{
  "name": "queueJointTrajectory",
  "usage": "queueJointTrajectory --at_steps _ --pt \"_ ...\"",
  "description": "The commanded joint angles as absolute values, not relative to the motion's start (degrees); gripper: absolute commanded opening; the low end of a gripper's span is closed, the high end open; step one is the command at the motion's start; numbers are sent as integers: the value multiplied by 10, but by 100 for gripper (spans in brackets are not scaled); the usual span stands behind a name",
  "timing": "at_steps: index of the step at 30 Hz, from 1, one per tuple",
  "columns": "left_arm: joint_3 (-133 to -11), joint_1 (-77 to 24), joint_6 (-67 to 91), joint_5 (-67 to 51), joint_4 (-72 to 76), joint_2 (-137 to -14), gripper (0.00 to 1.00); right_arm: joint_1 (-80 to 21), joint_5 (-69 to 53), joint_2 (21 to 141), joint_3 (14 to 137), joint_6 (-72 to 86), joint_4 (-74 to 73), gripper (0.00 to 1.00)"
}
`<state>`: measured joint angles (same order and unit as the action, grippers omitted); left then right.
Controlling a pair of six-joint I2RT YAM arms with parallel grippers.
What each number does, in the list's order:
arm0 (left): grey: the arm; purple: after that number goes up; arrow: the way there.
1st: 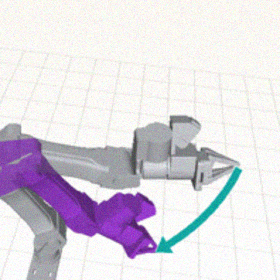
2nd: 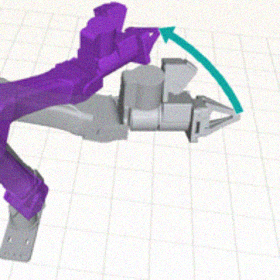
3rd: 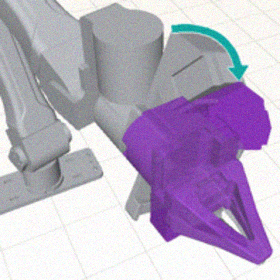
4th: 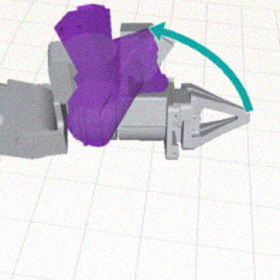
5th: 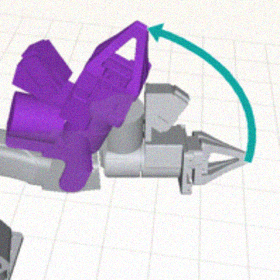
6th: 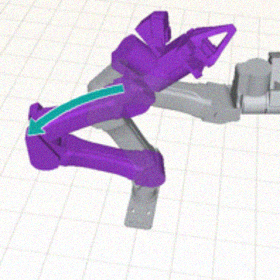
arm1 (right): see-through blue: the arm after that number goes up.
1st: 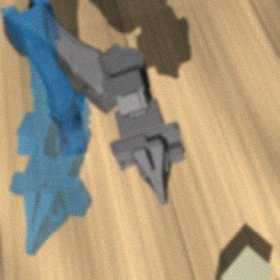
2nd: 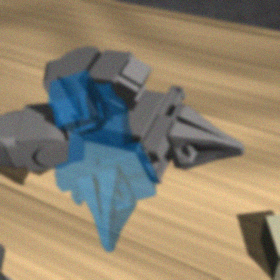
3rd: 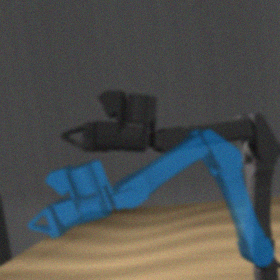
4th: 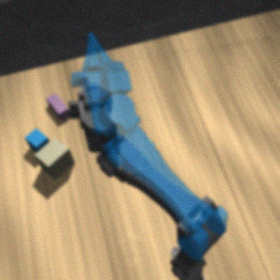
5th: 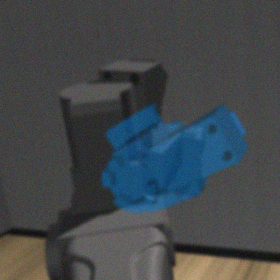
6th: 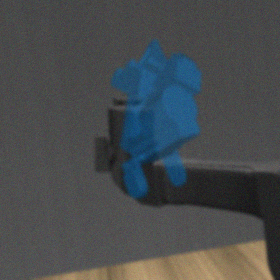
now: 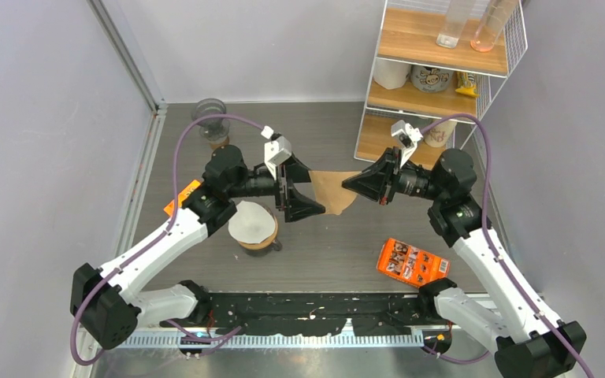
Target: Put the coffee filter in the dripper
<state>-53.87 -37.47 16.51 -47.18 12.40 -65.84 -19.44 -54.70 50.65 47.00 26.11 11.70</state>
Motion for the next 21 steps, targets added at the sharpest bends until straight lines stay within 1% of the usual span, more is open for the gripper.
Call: queueJointTrajectory --at_steps 1,5,8,10,13,18,20,21 --pt "-557 -373 116 -538 81 -661 100 -207 -547 513 536 84 -125 5" --pt "-607 -372 96 -529 14 -698 100 -246 -517 530 562 24 -178 5" --pt "-629 -372 67 -545 -14 -716 100 -281 -469 544 582 -20 -232 5" --pt "-637 -372 53 -555 -24 -722 100 -289 -445 556 596 -20 -245 5" --pt "-640 -372 46 -561 -40 -730 98 -292 -441 575 622 -27 -255 5" --pt "-611 -373 45 -562 -27 -729 90 -295 -460 599 648 -57 -276 5" --pt "-612 -373 39 -557 -37 -733 81 -299 -464 609 659 -65 -287 5" --pt "-613 -373 39 -555 -40 -736 73 -301 -463 612 667 -67 -294 5"
